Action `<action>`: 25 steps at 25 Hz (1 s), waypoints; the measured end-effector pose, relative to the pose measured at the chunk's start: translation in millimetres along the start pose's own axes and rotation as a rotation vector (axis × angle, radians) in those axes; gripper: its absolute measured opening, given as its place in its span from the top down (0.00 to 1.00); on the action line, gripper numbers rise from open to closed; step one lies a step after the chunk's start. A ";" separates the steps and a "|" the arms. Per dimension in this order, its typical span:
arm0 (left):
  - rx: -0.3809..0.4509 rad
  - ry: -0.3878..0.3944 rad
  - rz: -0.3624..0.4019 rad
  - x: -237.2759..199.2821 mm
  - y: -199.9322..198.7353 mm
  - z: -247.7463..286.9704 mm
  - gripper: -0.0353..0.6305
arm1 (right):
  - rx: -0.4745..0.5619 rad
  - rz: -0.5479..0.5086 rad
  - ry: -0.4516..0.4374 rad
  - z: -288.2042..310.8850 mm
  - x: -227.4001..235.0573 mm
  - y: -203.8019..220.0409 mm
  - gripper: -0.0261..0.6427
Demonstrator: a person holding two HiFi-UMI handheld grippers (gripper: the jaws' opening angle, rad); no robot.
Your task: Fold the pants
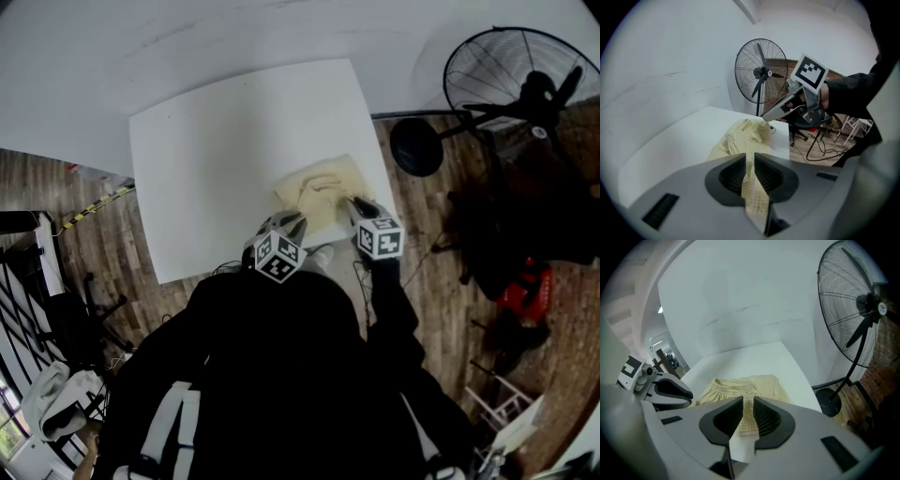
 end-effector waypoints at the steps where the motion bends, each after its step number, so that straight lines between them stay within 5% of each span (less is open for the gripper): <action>1: 0.008 -0.005 -0.009 -2.2 -1.6 -2.8 0.89 | 0.014 0.002 -0.002 -2.4 -2.8 -3.6 0.89; 25: 0.205 -0.088 -0.142 -77.5 -51.7 -52.8 0.89 | 0.295 -0.008 -0.065 -37.2 -93.6 -94.7 0.89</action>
Point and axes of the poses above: the fingertips, and each gripper's own axes: z forward along the fingers, x to its right, y out of its underside, the point moved 1 cm from there along -z, backward along the fingers, and after that the axes turned 7 degrees about z, right-handed, at the moved point
